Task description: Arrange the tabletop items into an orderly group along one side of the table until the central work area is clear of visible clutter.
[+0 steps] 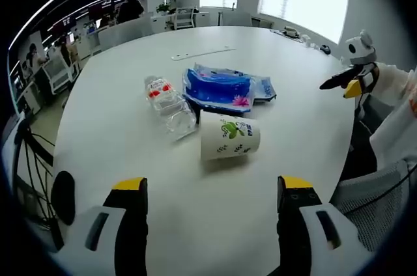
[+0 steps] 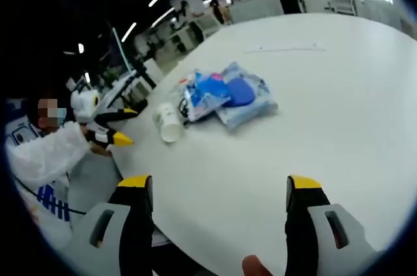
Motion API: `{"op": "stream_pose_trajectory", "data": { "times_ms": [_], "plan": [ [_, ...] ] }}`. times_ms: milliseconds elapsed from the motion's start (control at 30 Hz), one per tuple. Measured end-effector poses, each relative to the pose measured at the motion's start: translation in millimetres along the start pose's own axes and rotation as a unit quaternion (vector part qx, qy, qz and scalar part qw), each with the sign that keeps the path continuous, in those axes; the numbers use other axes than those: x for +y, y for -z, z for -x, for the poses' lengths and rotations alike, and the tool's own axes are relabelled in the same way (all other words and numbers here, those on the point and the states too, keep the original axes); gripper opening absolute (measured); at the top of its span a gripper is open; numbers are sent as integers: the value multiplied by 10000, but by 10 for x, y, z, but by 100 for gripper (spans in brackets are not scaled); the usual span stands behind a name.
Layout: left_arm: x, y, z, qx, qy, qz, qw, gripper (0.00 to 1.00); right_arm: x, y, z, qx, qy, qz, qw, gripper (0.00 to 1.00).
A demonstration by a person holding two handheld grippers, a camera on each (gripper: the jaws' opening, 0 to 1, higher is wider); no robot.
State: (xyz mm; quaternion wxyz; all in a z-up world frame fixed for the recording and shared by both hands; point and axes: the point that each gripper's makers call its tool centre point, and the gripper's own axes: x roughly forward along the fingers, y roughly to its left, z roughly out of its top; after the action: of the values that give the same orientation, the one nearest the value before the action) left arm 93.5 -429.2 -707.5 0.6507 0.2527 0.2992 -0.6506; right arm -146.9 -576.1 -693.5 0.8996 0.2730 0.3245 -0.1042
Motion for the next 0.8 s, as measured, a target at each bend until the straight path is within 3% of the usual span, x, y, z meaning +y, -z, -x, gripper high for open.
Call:
{"op": "stream_pose_trajectory", "data": {
  "times_ms": [300, 800],
  "plan": [
    [-30, -44, -6, -114, -106, -90, 9998, 80, 39, 27, 5, 42, -95, -26, 9999, 81],
    [-107, -56, -108, -132, -162, 101, 9997, 81, 41, 38, 43, -17, -100, -99, 9999, 79]
  ]
}}
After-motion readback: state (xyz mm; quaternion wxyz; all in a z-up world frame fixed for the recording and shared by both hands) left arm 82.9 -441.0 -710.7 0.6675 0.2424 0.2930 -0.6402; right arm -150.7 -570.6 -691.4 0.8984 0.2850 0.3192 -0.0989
